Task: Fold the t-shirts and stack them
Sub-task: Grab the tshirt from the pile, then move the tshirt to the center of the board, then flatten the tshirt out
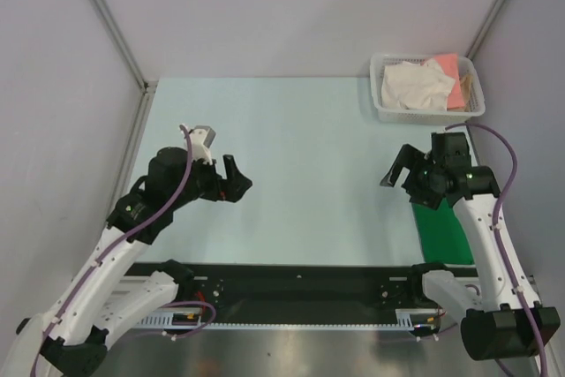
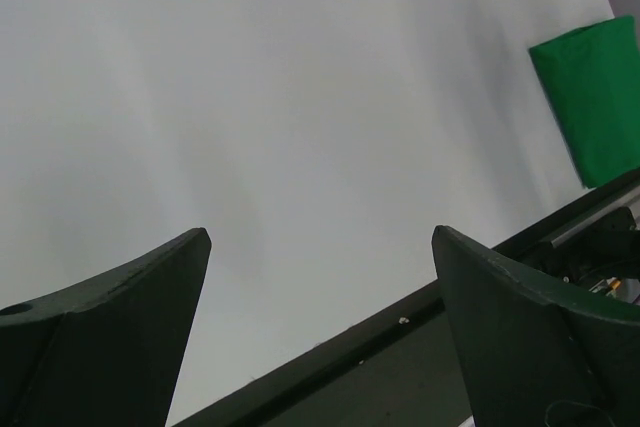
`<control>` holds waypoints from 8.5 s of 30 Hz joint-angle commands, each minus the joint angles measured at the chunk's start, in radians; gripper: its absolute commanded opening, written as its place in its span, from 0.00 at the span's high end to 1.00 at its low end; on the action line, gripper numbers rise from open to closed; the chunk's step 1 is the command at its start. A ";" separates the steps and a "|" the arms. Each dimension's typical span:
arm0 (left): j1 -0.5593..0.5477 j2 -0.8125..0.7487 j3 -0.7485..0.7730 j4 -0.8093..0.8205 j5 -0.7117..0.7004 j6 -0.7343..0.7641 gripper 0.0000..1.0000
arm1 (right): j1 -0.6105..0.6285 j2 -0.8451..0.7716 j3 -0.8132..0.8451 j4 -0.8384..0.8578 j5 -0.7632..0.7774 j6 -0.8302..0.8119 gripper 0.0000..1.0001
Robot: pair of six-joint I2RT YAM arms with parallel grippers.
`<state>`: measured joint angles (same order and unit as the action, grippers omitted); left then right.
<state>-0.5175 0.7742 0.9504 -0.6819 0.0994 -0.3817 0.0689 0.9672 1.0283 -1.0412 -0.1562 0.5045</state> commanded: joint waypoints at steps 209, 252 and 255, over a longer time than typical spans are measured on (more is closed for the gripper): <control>-0.030 0.197 -0.381 0.134 -0.020 -0.638 0.56 | 0.149 0.275 -0.086 0.202 -0.201 -0.040 0.50; -0.004 0.258 -0.355 0.246 -0.083 -0.534 1.00 | 0.187 0.264 -0.366 0.467 -0.250 0.075 0.61; -0.004 0.218 -0.343 0.217 -0.079 -0.508 1.00 | 0.186 0.283 -0.370 0.507 -0.258 0.055 0.65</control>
<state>-0.5270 1.0397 0.5598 -0.4248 0.0319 -0.9482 0.2584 1.2350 0.6624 -0.6125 -0.4042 0.5838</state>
